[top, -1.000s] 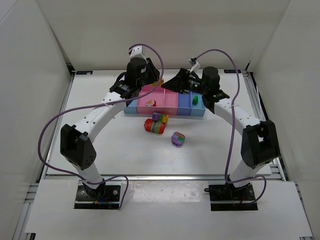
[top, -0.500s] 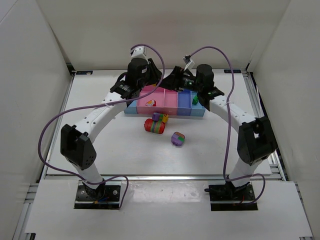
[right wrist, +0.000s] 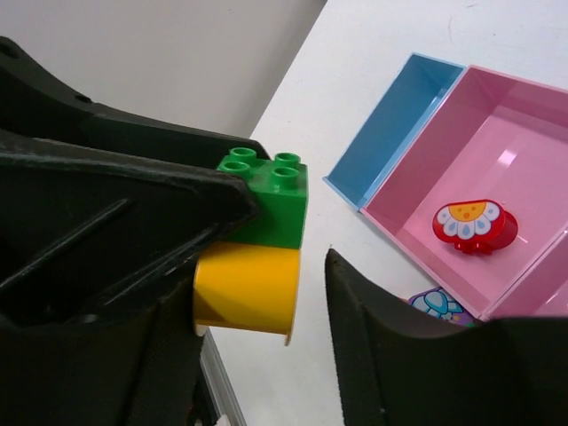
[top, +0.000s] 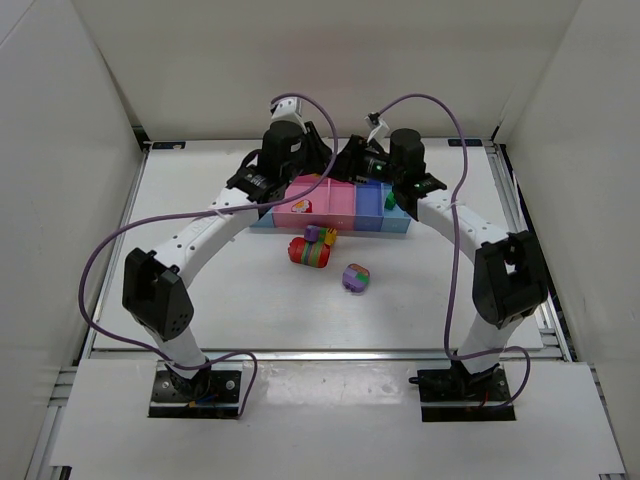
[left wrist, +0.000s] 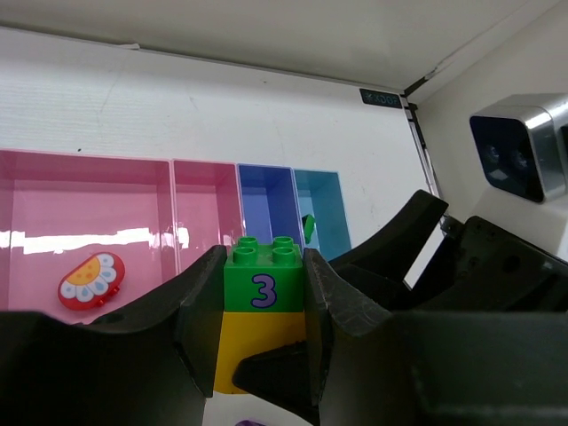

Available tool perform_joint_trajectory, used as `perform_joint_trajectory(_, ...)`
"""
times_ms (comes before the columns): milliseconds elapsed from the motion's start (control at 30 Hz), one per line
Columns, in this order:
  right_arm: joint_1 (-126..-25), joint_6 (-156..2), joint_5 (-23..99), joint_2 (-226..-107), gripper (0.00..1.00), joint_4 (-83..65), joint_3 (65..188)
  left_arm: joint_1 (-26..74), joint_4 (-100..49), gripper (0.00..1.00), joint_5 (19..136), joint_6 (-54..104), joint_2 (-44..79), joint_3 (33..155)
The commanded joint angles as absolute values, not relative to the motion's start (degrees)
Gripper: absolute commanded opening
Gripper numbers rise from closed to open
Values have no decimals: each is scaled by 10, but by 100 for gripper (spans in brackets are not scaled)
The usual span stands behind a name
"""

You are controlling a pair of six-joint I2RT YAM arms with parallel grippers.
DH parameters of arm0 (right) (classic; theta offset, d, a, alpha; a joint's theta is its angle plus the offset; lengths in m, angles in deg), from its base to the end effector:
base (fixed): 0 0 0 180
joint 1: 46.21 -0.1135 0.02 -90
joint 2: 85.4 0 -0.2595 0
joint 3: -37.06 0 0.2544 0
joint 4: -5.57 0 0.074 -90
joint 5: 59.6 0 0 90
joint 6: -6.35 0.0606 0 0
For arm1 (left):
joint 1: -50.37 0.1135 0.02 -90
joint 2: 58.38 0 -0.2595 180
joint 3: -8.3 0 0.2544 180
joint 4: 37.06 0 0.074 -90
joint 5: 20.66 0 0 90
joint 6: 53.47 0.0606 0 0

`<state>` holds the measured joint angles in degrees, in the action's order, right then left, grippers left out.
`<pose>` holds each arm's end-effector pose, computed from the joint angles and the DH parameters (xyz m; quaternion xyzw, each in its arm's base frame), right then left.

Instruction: Sort the legos into containers by color

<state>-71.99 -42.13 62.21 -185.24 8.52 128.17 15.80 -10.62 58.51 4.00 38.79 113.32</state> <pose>0.3829 0.2204 0.3179 -0.0843 0.7319 0.5266 0.4242 0.3613 -0.2352 0.3632 -0.0407 0.8093 -0.2572 0.5266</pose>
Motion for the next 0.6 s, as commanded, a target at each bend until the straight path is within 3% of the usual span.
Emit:
perform_joint_trajectory(0,-724,-429,609,-1854,52,110,1306,148,-117,10,591,52,361,1126)
perform_joint_trajectory(133,-727,-433,609,-1850,36,120,1301,148,-121,10,585,54,366,1124)
perform_joint_trajectory(267,-732,-439,603,-1837,7,113,1294,150,-144,10,562,75,378,1126)
perform_joint_trajectory(367,-739,-438,601,-1822,0,112,1273,164,-155,10,550,86,394,1143)
perform_joint_trajectory(567,-749,-437,598,-1797,0,114,1246,179,-181,10,534,110,424,1172)
